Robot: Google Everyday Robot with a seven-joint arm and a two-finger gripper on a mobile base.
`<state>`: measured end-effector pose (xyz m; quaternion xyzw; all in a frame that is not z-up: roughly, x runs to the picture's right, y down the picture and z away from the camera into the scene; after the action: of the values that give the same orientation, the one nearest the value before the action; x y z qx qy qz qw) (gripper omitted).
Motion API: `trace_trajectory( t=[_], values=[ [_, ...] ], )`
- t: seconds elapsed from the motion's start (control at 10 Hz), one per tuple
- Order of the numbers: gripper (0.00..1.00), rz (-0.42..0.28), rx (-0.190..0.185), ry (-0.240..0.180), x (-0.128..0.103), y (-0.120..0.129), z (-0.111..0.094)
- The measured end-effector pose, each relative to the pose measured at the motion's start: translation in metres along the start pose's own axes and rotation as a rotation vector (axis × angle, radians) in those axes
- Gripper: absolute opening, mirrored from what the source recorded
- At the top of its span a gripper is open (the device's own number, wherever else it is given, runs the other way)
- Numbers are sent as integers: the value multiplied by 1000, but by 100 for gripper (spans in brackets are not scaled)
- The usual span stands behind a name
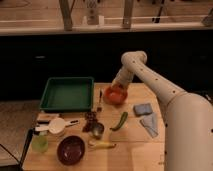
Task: Place apple in red bowl
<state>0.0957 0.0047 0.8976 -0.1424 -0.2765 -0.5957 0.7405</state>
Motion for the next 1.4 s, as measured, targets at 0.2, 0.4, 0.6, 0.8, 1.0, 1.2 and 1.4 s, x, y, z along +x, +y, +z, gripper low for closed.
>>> trace_trajectory(
  t=[0.2,0.4,0.6,0.8,1.0,1.2,1.4],
  values=[
    [80,-6,-3,-1,0,-1,1],
    [80,-13,-6,-7,-1,-2,2],
    [80,-21,-6,-13,-2,-5,4],
    [80,-18,-8,-10,-3,-3,5],
    [80,-6,-8,4,-2,-4,3],
    [80,6,-3,16,-1,-2,1],
    [80,11,2,23,0,-4,0]
  ],
)
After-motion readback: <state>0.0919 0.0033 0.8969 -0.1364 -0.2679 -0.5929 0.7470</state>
